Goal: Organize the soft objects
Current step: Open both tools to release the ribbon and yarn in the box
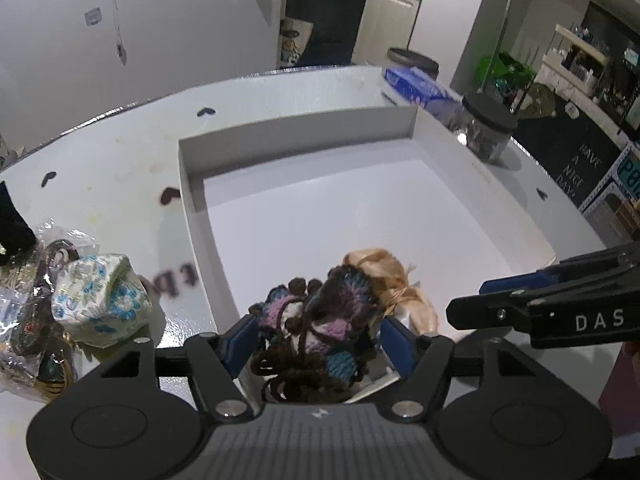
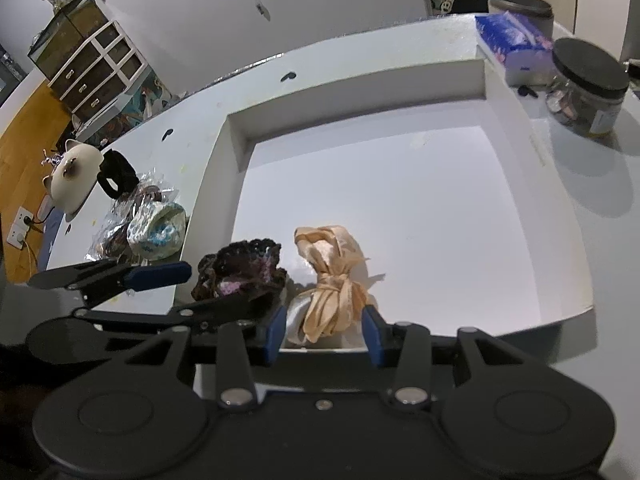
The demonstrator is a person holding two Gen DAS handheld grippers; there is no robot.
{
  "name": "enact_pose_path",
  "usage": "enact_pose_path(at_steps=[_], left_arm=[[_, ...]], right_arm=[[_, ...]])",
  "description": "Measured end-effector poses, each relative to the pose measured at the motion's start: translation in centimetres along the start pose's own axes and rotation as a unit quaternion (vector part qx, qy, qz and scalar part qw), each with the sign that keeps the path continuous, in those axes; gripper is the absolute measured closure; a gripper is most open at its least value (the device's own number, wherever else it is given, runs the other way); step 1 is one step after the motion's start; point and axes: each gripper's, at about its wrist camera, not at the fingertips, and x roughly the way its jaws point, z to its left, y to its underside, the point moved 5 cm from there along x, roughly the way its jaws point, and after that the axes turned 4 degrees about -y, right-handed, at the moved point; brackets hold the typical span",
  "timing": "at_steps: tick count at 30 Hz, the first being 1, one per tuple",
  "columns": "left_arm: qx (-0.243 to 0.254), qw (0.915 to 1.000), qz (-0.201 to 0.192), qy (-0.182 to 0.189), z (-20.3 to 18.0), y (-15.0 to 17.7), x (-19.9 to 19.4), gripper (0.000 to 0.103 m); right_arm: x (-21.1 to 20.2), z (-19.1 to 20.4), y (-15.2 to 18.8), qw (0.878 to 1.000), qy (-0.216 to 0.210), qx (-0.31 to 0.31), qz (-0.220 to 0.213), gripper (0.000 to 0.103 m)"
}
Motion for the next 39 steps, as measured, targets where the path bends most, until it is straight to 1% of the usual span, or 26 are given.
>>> enact_pose_path(at_steps=[4,8,10,15,17,19,21,22,24,26,28,34,39], left_arm=[[-0.014,0.9998,-0.017,-0.004,-0.1,-0.4,-1.5,0.028],[-0.029,0.9988,-0.037,-0.008,-0.3,-1.0,-3.3,0.023],[-0.04,0.998,-0.048,-0.011,-0.5,-1.2,-4.3,0.022],[-0.065,0.995,-0.073,-0.022,-1.0,-1.4,-6.3,0.015],[-0.074,0.9932,-0.083,-0.032,-1.2,-1.2,-7.0,0.013],[-0.084,0.9913,-0.092,-0.041,-1.5,-1.0,-7.5,0.008],[-0.095,0.9891,-0.101,-0.049,-1.6,-0.7,-8.0,0.003],[-0.1,0.9877,-0.107,-0.054,-1.8,-0.6,-8.3,0.001],[-0.106,0.9855,-0.117,-0.061,-1.9,-0.4,-8.7,0.0],[-0.115,0.9832,-0.124,-0.067,-2.0,-0.1,-9.1,0.0],[-0.126,0.981,-0.128,-0.074,-1.7,0.3,-9.4,0.0],[-0.152,0.9718,-0.145,-0.107,-0.1,1.0,-10.9,0.0],[-0.171,0.9658,-0.151,-0.123,2.2,1.7,-12.1,0.0]], right_arm=[[-1.4,-0.1,-0.3,1.0,0.01,-0.016,-0.02,0.059],[-3.0,-0.3,-0.6,0.998,0.022,-0.034,-0.046,0.055],[-4.0,-0.5,-0.8,0.997,0.026,-0.044,-0.061,0.05],[-6.4,-1.1,-0.9,0.99,0.046,-0.078,-0.106,0.027],[-7.2,-1.3,-0.8,0.987,0.055,-0.091,-0.117,0.025],[-7.8,-1.6,-0.6,0.985,0.065,-0.099,-0.125,0.02],[-8.4,-1.9,-0.5,0.982,0.072,-0.107,-0.135,0.014],[-8.6,-2.1,-0.4,0.981,0.074,-0.11,-0.14,0.012],[-8.9,-2.3,-0.3,0.979,0.081,-0.116,-0.149,0.003],[-9.2,-2.5,-0.2,0.976,0.086,-0.119,-0.159,0.0],[-9.4,-2.5,-0.2,0.975,0.083,-0.12,-0.168,0.0],[-8.7,-1.2,-0.2,0.975,0.069,-0.138,-0.161,0.0],[-7.5,1.1,-0.4,0.974,0.058,-0.155,-0.156,0.0]])
